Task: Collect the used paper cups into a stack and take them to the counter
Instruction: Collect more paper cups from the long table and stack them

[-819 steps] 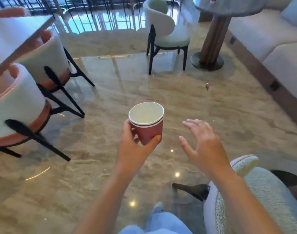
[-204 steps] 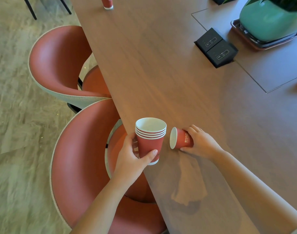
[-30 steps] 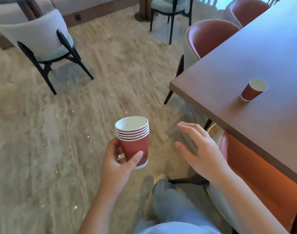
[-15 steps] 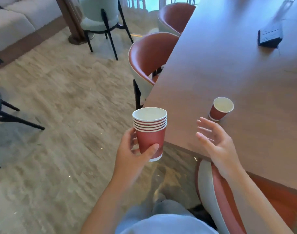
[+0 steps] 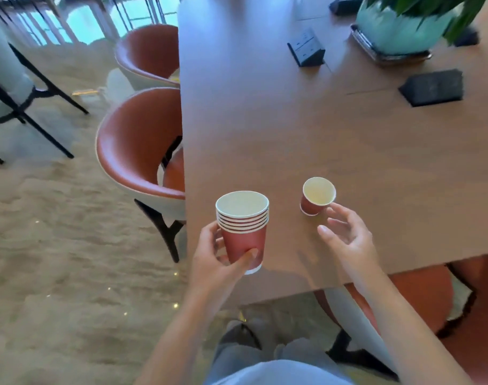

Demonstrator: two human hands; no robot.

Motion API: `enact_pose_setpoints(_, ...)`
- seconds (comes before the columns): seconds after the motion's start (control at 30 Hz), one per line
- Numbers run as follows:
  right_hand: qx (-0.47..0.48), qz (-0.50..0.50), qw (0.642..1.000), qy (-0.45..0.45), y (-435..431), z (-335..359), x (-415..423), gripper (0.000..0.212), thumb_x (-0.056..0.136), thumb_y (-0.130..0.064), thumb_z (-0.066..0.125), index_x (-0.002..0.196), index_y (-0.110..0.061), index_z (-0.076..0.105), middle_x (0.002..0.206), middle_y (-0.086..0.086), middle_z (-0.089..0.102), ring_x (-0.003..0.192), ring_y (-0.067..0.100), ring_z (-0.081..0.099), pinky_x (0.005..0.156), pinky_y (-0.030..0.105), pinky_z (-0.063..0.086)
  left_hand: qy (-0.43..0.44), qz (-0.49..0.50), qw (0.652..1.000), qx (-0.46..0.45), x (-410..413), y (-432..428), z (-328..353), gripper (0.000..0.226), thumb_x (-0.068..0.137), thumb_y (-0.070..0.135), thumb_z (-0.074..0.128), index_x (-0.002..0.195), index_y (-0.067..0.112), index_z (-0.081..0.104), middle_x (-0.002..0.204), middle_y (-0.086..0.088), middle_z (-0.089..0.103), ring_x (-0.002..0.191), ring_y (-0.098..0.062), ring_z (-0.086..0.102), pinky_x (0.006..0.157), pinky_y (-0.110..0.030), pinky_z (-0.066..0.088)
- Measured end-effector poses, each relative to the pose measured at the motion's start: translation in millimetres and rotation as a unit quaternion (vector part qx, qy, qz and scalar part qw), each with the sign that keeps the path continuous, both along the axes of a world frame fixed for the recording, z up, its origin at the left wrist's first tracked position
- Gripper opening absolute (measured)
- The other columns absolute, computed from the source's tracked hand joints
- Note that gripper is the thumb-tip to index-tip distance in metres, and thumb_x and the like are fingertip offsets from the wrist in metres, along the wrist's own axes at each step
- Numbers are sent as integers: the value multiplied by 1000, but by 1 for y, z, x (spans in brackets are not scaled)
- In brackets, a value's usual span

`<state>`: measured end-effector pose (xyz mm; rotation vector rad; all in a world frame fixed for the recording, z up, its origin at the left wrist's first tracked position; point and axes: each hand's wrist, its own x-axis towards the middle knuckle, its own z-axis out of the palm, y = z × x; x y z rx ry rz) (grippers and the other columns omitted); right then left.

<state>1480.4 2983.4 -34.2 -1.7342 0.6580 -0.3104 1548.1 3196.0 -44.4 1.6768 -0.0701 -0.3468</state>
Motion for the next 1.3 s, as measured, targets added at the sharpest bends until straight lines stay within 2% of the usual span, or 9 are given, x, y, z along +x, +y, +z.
enact_pose_setpoints(0.2, -27, -65, 997, 13, -4, -21, 16, 52, 78, -19, 68, 117, -40, 41, 127, -8, 49, 114, 7, 48, 90, 27, 36, 1, -76, 997, 13, 44, -14, 0, 61, 47, 43, 79, 101, 45, 50, 97, 26, 65, 86, 4, 64, 66, -13, 50)
enact_pose_setpoints(0.4, -73, -83, 992, 59, -26, -41, 37, 70, 74, -26, 72, 133, -27, 33, 136, -4, 42, 116, 8, 44, 90, 27, 33, 1, -110, 994, 26, 66, -33, -2, 58, 53, 36, 80, 101, 46, 49, 101, 20, 64, 84, 6, 64, 63, -9, 48)
enact_pose_setpoints(0.63, -128, -39, 985, 113, -47, -60, 62, 87, 68, -39, 74, 138, -27, 23, 138, -7, 30, 124, 9, 35, 91, 27, 30, 1, -100, 994, 40, 77, -55, -6, 59, 54, 35, 79, 102, 44, 48, 101, 21, 63, 83, 9, 63, 63, -8, 47)
enact_pose_setpoints(0.73, -149, -12, 981, 123, -51, -65, 70, 93, 68, -40, 75, 140, -24, 19, 141, -5, 26, 127, 11, 32, 94, 27, 30, 3, -94, 995, 41, 78, -62, -7, 60, 51, 41, 79, 103, 44, 49, 98, 24, 64, 83, 8, 63, 64, -9, 48)
enact_pose_setpoints(0.87, -179, 6, 975, 134, -54, -71, 80, 96, 67, -39, 76, 141, -20, 18, 144, 0, 24, 130, 16, 31, 94, 27, 30, 4, -88, 995, 41, 78, -64, -8, 62, 51, 44, 77, 106, 43, 49, 98, 32, 62, 88, 7, 62, 66, -9, 48)
enact_pose_setpoints(1.1, -195, 4, 968, 158, -59, -76, 90, 98, 67, -39, 76, 141, -18, 16, 146, 3, 24, 129, 21, 35, 93, 31, 36, 8, -83, 996, 43, 75, -67, -8, 62, 51, 43, 77, 107, 42, 48, 99, 35, 60, 88, 8, 61, 67, -10, 49)
enact_pose_setpoints(1.3, -205, 4, 965, 161, -64, -84, 96, 93, 69, -36, 75, 140, -16, 18, 144, 5, 29, 124, 25, 40, 87, 32, 36, 6, -67, 996, 55, 75, -65, -9, 58, 57, 30, 77, 106, 40, 48, 98, 38, 59, 90, 11, 59, 65, -6, 47)
